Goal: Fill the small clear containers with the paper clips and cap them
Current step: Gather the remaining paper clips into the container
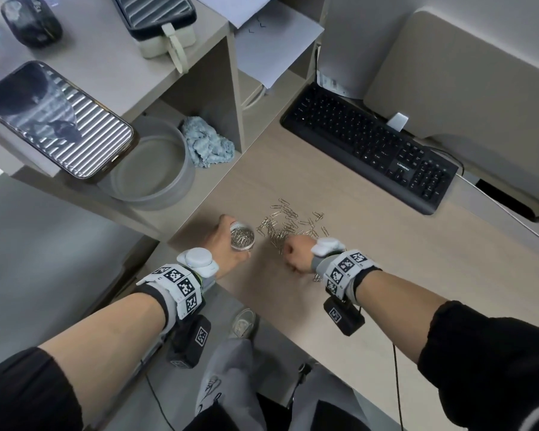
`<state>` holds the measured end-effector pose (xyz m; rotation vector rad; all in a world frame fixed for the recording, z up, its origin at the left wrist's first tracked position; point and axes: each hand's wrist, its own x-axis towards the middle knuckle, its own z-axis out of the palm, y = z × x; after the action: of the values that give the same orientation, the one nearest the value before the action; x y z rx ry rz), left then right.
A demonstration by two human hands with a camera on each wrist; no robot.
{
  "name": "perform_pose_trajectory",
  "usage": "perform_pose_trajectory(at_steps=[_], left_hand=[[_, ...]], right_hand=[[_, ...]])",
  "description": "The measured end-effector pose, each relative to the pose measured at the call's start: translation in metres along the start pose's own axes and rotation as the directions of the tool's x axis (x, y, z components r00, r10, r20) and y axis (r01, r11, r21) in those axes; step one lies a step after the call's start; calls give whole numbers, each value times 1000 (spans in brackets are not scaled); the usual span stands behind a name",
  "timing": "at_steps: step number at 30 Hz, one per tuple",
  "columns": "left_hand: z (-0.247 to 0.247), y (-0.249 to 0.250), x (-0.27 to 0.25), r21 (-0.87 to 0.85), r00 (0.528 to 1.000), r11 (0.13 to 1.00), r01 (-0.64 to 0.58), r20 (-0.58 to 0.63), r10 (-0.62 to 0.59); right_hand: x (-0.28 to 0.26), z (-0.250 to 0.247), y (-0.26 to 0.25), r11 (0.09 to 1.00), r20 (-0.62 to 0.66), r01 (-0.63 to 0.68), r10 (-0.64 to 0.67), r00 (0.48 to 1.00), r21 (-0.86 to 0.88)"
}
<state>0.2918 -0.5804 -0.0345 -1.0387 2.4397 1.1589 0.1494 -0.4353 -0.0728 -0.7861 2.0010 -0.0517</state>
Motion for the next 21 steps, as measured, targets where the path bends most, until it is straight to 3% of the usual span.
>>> perform_pose_trajectory(at_steps=[3, 8, 13, 21], left_hand=[[1, -1, 3, -29, 1000, 1000, 3, -1, -3], [-1, -8, 5, -68, 1000, 998, 0, -18, -2], [-5, -18, 6, -59, 1000, 998, 8, -21, -9], [-7, -20, 6, -63, 1000, 998, 6, 4, -6]], right_hand=[[5, -19, 4, 996, -75, 7, -13, 997, -87], [21, -28, -30, 990, -160, 138, -136, 978, 5], [47, -24, -60, 989, -119, 114, -102, 988, 99], [23, -23, 0, 992, -32, 7, -3, 999, 126]])
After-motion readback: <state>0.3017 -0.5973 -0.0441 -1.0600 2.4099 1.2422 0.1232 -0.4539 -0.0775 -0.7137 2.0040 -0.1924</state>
